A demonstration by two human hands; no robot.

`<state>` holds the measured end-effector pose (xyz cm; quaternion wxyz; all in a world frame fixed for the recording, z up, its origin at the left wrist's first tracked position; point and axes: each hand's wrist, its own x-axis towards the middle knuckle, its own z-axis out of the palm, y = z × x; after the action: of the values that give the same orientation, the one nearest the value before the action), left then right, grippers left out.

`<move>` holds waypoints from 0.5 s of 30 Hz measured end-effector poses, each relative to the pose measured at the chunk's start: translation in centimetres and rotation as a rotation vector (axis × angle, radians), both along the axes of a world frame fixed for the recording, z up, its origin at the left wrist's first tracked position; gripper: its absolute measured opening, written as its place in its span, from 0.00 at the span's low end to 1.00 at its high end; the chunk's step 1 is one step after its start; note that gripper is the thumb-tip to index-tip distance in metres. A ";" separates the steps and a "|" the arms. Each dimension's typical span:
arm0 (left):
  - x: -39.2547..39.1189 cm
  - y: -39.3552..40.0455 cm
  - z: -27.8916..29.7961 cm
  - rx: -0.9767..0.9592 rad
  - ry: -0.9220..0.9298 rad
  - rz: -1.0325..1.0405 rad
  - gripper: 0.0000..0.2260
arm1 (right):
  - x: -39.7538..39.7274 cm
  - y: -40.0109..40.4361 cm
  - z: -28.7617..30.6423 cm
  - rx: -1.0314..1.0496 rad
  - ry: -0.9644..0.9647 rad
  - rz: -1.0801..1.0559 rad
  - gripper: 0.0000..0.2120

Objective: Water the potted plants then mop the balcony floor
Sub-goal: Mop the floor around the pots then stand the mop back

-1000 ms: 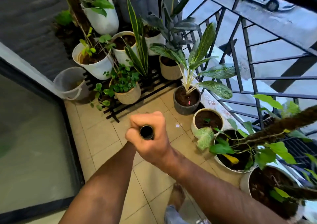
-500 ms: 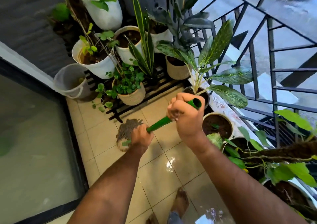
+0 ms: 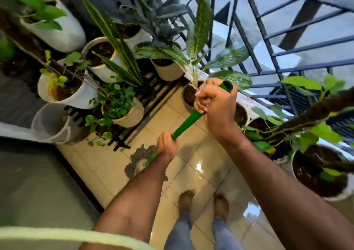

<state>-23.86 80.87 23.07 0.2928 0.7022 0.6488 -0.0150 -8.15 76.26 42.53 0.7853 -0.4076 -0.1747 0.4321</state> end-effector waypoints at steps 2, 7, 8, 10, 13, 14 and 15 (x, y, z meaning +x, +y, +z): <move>1.2 0.5 0.1 -0.001 -0.033 0.002 0.11 | 0.1 -0.8 0.4 0.009 -0.044 -0.053 0.16; 2.7 2.0 -0.2 0.027 -0.054 -0.114 0.11 | -1.5 -3.0 0.8 0.028 -0.239 -0.192 0.15; 3.0 2.2 -0.3 0.036 -0.048 -0.144 0.11 | -1.9 -3.4 0.8 0.031 -0.277 -0.225 0.14; 3.7 2.7 -0.4 0.052 -0.028 -0.196 0.12 | -2.5 -4.1 0.5 0.023 -0.307 -0.285 0.14; 4.8 3.5 -0.8 0.033 -0.058 -0.301 0.11 | -3.5 -5.3 -0.1 -0.048 -0.350 -0.385 0.14; 5.0 3.6 -1.0 0.018 -0.075 -0.347 0.11 | -3.9 -5.7 -0.3 -0.072 -0.358 -0.405 0.15; 4.9 3.8 -1.2 0.010 -0.095 -0.388 0.10 | -4.4 -6.1 -0.4 -0.091 -0.366 -0.417 0.15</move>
<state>-18.92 84.68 21.84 0.3113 0.8153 0.4870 -0.0347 -12.56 70.15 42.10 0.7936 -0.5407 -0.2065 0.1877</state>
